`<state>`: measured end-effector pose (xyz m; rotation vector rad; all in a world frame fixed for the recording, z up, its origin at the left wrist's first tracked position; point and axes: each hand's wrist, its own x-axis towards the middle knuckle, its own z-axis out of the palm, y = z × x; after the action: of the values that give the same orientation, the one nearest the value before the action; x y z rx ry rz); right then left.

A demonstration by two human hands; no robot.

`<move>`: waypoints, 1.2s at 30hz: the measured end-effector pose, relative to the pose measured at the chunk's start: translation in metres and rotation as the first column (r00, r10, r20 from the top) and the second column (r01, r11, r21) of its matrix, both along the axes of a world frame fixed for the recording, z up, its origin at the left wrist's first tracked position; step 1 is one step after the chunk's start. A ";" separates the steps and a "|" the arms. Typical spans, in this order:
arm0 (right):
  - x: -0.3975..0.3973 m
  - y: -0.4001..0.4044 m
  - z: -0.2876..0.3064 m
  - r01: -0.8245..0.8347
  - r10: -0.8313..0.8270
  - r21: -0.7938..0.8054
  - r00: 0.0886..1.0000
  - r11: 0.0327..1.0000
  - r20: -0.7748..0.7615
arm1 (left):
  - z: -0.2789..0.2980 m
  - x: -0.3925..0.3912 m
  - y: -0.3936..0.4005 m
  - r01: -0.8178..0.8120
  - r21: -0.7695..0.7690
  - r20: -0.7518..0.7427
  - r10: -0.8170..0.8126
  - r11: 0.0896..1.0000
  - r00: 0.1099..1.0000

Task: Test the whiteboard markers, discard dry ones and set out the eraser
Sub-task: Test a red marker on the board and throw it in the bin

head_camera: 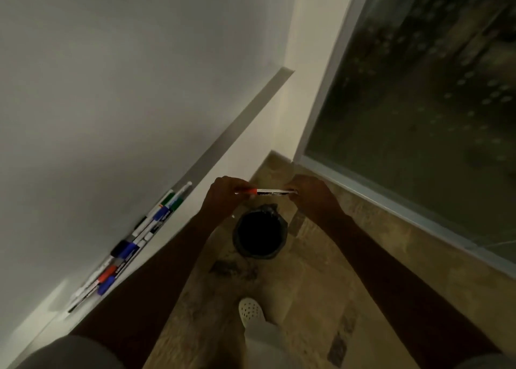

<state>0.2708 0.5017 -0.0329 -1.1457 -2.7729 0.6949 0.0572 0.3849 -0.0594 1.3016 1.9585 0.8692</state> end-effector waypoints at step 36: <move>-0.028 0.068 -0.246 0.129 -0.104 -0.063 0.948 0.990 0.302 | -0.231 -0.029 0.060 0.113 -0.199 -0.399 -0.185 0.974 0.898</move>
<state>0.2425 0.5701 -0.2787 -1.5361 -2.9056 0.6794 0.0287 0.4449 -0.2909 1.6076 2.1570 0.3534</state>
